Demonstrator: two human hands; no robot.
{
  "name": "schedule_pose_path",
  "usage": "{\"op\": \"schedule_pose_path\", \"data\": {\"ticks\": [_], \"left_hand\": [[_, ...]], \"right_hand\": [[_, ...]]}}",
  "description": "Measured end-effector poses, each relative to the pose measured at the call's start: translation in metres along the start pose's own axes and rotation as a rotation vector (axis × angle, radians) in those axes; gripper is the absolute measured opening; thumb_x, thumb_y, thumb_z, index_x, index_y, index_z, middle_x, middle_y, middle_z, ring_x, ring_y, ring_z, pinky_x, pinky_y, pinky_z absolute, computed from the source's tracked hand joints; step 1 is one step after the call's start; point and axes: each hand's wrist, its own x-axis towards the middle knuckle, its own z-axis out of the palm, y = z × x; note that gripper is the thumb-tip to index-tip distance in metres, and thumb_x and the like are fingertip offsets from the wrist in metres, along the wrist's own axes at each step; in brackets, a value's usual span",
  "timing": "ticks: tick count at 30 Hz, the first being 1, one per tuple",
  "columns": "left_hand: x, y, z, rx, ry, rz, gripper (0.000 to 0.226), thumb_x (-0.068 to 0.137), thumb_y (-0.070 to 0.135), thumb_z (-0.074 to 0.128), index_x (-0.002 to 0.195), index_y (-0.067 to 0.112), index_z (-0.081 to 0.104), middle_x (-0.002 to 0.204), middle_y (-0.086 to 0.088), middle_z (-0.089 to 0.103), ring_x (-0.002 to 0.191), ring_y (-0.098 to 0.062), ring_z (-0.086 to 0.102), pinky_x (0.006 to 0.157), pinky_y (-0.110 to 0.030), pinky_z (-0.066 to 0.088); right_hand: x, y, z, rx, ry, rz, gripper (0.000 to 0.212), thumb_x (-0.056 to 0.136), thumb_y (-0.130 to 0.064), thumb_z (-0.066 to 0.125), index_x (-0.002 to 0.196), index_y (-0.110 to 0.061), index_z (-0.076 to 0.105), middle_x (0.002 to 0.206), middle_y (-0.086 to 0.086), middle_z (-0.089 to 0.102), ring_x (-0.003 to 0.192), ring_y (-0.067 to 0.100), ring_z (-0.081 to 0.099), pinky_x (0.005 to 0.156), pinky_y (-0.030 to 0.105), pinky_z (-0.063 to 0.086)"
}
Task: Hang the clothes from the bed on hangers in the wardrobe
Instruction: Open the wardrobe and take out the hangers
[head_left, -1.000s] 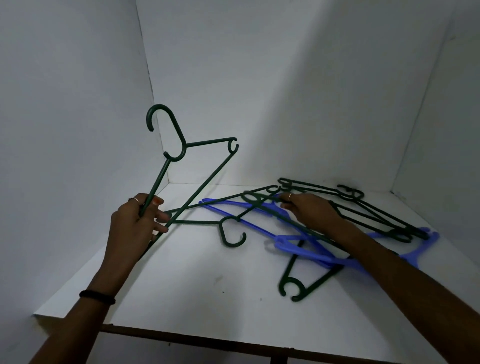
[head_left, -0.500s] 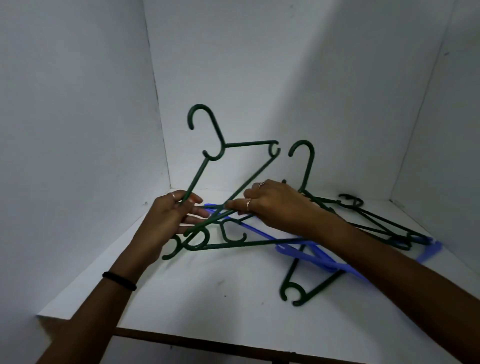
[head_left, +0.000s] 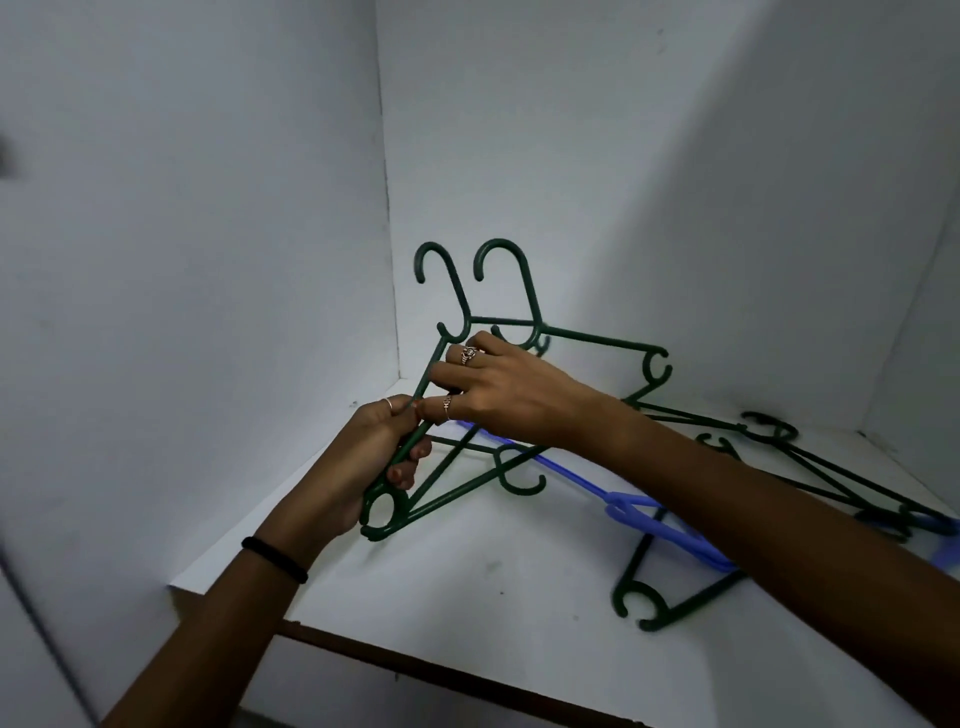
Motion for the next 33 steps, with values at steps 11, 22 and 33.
{"op": "schedule_pose_path", "data": {"ticks": [11, 22, 33], "left_hand": [[-0.013, 0.002, -0.057, 0.136, 0.239, 0.129, 0.027, 0.094, 0.026, 0.059, 0.104, 0.001, 0.060, 0.052, 0.005, 0.032, 0.043, -0.009, 0.022, 0.040, -0.019, 0.022], [-0.003, -0.003, -0.070, 0.162, 0.323, 0.182, 0.012, 0.095, 0.023, 0.058, 0.096, 0.012, 0.063, 0.046, 0.010, 0.038, 0.041, -0.007, 0.027, 0.040, -0.019, 0.027], [0.013, 0.006, -0.067, 0.222, 0.302, 0.259, 0.016, 0.094, 0.018, 0.059, 0.096, 0.003, 0.064, 0.054, 0.003, 0.045, 0.046, -0.006, 0.038, 0.045, -0.017, 0.034]], "right_hand": [[-0.018, -0.013, 0.016, 0.166, 0.136, 0.399, 0.036, 0.099, -0.040, 0.042, 0.104, -0.012, 0.065, 0.099, 0.004, 0.064, 0.086, 0.024, 0.059, 0.075, 0.036, 0.045], [-0.064, -0.057, 0.066, 0.196, -0.876, 0.504, 0.043, 0.098, -0.024, 0.045, 0.140, -0.015, 0.038, 0.138, 0.005, 0.048, 0.120, 0.026, 0.052, 0.093, 0.038, 0.043], [-0.058, 0.029, 0.016, 0.040, -0.253, 0.323, 0.060, 0.042, 0.015, 0.075, 0.095, -0.011, 0.071, 0.080, 0.003, 0.068, 0.068, 0.024, 0.067, 0.057, 0.030, 0.051]]}}
